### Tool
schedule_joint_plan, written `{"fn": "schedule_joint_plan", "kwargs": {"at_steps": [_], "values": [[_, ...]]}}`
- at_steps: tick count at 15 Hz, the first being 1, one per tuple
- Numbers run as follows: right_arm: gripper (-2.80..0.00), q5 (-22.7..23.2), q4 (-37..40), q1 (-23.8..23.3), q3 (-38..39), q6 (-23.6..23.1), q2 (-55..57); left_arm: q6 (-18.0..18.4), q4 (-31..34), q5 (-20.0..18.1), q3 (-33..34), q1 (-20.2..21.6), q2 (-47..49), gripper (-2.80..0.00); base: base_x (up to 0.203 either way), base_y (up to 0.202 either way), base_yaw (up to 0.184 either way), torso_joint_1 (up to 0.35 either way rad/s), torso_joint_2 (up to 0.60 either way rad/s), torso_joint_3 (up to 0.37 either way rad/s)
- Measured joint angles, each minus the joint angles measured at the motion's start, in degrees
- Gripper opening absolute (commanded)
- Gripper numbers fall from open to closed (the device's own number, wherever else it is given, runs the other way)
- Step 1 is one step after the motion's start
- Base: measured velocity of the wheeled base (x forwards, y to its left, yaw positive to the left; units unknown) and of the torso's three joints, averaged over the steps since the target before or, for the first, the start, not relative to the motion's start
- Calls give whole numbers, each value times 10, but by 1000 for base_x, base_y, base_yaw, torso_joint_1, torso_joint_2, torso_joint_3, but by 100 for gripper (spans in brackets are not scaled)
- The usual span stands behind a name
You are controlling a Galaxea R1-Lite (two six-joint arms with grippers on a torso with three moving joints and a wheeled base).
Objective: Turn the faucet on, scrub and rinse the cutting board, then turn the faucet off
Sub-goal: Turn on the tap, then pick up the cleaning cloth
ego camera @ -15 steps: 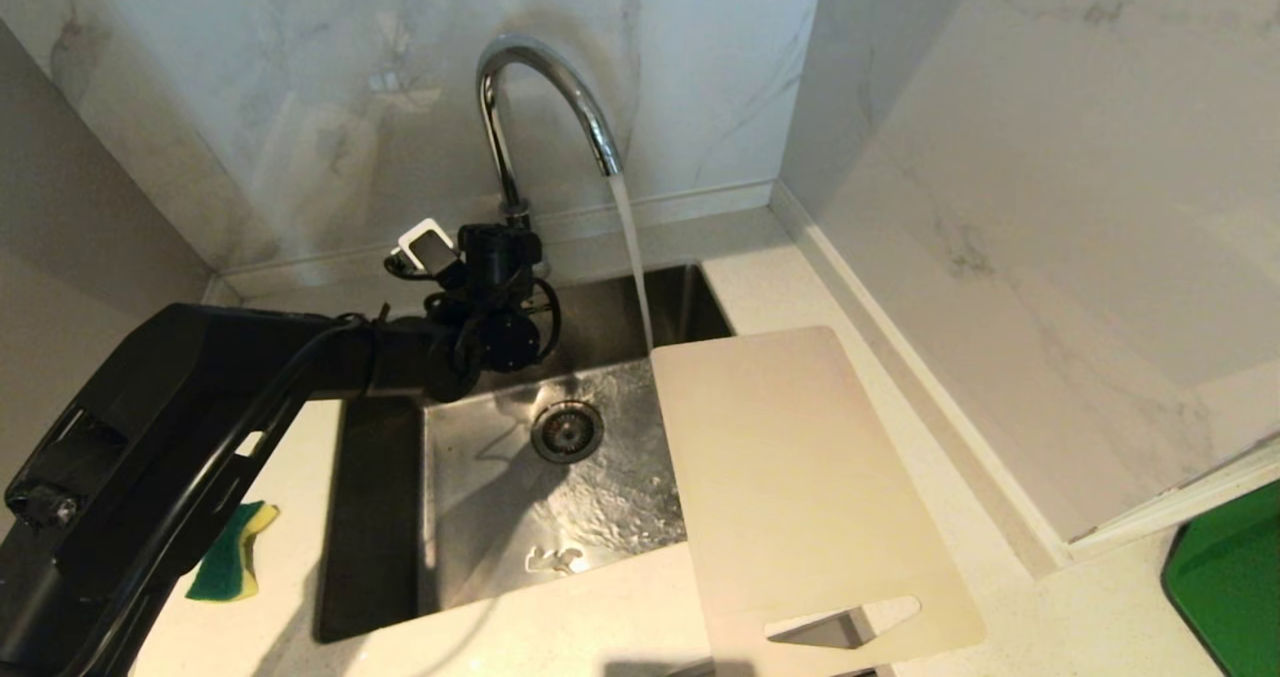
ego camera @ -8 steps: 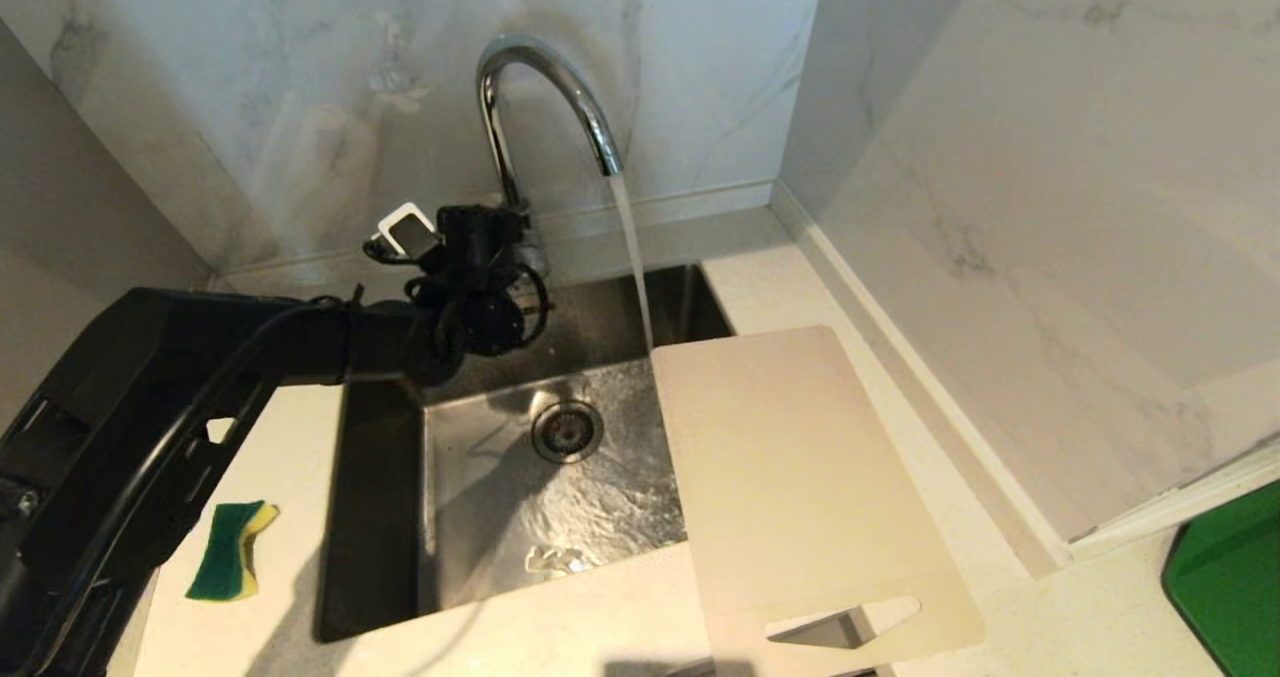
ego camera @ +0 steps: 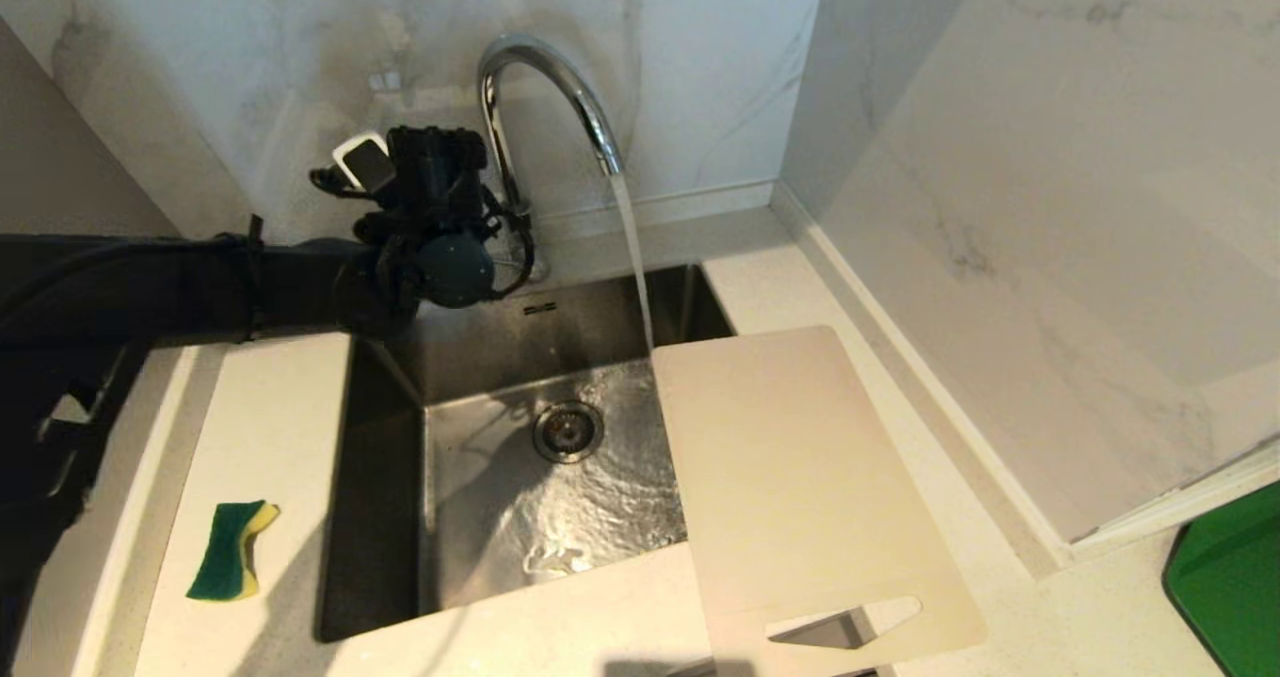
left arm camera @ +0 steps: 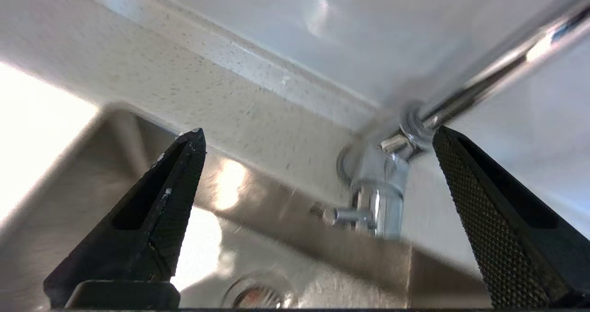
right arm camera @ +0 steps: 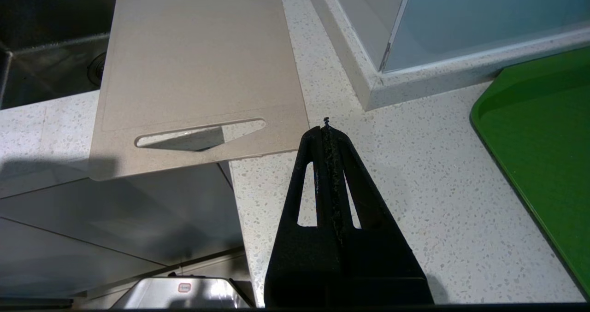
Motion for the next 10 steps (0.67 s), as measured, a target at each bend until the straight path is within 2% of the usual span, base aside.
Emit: {"fn": "schedule_joint_plan", "kwargs": {"at_steps": [3,6,8,9,10], "values": [[-280,0,0,0,0,0,0,24,66,-49,18,8,-71,0,0,0,0,0,0,0],[-280,0,0,0,0,0,0,87,82,-105,22,45,-140,0,0,0,0,0,0,0],[-280,0,0,0,0,0,0,111,114,-146,24,61,-183,0,0,0,0,0,0,0],[-280,0,0,0,0,0,0,113,140,-162,26,71,-203,-280,0,0,0,0,0,0],[-280,0,0,0,0,0,0,112,161,-170,30,79,-217,-280,0,0,0,0,0,0]]}}
